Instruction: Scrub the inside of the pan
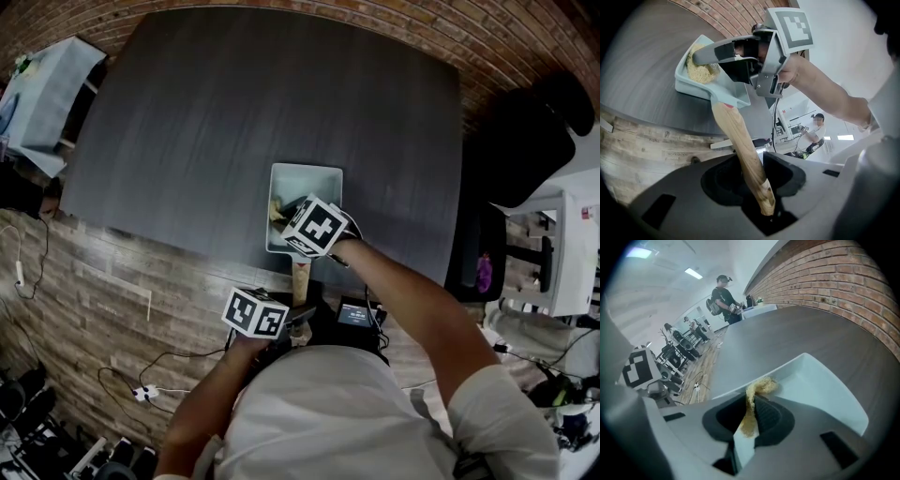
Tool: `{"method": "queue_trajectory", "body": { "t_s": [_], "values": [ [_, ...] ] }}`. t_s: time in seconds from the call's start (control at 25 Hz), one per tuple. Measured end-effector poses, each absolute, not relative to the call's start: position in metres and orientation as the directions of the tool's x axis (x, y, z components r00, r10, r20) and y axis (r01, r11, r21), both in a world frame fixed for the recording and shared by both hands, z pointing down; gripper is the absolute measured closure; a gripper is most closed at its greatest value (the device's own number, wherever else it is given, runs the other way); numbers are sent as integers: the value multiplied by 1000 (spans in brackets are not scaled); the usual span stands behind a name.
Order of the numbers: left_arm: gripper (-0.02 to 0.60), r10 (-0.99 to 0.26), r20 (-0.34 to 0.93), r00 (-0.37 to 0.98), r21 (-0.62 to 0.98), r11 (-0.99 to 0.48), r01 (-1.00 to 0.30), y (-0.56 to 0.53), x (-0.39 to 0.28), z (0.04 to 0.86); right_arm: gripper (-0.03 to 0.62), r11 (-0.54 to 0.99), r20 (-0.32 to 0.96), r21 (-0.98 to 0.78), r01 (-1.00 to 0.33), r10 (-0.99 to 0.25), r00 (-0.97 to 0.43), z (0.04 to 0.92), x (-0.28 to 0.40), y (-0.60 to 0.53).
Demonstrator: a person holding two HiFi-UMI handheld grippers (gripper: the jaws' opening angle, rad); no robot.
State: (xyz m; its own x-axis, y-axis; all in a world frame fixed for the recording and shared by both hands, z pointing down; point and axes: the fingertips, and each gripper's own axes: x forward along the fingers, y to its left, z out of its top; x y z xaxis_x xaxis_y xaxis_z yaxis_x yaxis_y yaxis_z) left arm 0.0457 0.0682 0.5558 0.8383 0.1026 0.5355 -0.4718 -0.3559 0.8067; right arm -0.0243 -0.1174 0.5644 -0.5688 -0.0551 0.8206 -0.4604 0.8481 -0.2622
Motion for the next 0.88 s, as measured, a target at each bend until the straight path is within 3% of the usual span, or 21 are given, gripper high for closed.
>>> {"method": "queue_trajectory", "body": {
  "t_s": [0.48, 0.88],
  "values": [
    [435, 127, 528, 840, 815, -355, -459, 69, 49, 556, 542, 949, 828, -281, -147, 162, -536, 565, -25, -80],
    [436, 126, 532, 838, 815, -344, -466, 68, 48, 556, 546, 957, 866, -244, 154, 287, -411, 562, -18, -61]
  ]
}}
